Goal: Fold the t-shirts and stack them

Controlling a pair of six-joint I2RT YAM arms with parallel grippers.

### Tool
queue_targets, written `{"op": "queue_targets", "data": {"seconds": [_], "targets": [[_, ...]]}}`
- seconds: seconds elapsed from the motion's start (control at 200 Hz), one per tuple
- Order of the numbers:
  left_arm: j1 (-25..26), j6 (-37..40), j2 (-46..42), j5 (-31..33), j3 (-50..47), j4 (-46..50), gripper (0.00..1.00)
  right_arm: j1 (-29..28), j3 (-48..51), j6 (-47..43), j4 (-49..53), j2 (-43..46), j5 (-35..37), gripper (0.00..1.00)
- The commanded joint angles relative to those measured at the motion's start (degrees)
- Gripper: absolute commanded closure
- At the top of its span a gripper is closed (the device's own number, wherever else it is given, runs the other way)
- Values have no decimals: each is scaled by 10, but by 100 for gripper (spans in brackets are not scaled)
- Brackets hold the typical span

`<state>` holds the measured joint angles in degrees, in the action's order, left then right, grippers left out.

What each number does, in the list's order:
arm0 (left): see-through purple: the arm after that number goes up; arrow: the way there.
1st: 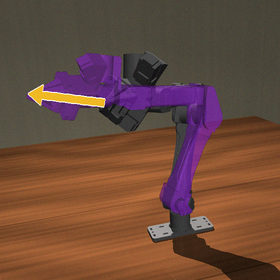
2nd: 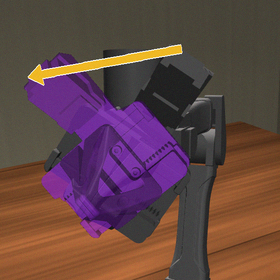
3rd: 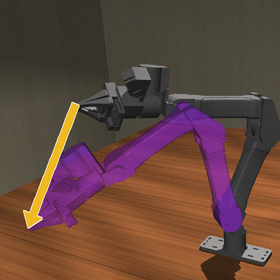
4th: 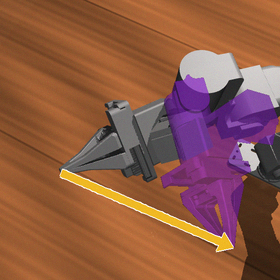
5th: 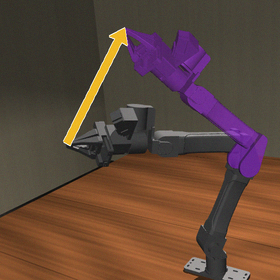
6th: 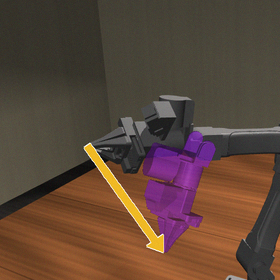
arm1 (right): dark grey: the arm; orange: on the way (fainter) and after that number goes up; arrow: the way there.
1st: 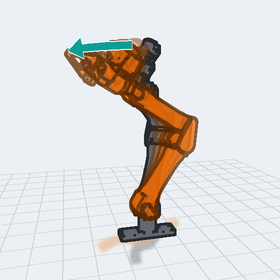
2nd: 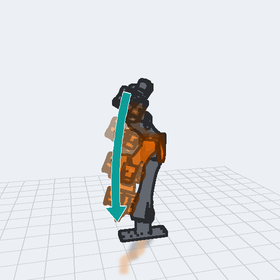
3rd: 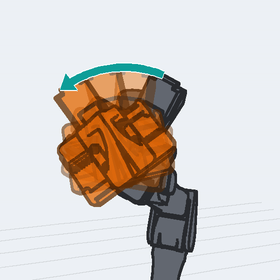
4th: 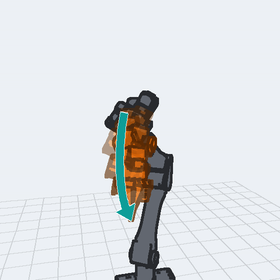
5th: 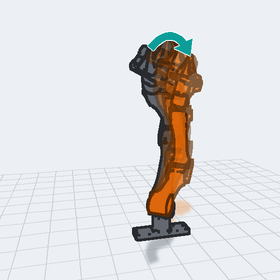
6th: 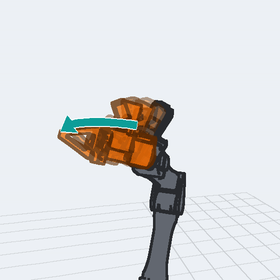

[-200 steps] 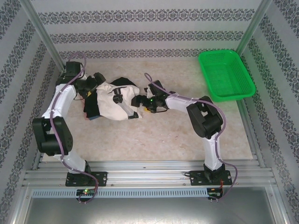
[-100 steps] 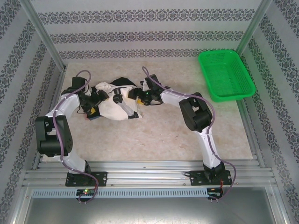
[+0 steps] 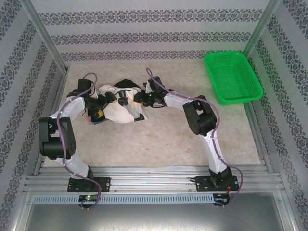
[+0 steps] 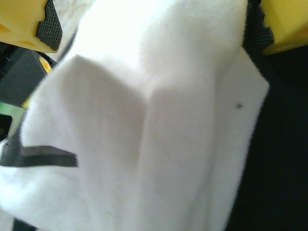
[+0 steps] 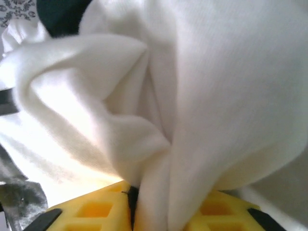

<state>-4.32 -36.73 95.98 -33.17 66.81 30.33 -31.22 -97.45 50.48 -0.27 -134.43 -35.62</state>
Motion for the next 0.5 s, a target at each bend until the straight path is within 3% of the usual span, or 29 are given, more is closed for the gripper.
{"op": "queue_targets", "data": {"seconds": [0.0, 0.145, 0.495], "targets": [[13, 47, -21, -29, 40, 57, 0, 5, 2, 31, -42, 8, -8, 81], [12, 91, -30, 16, 71, 120, 0, 27, 41, 83, -76, 45, -8, 86], [12, 105, -52, 44, 97, 171, 0, 54, 121, 106, -99, 91, -12, 88]]}}
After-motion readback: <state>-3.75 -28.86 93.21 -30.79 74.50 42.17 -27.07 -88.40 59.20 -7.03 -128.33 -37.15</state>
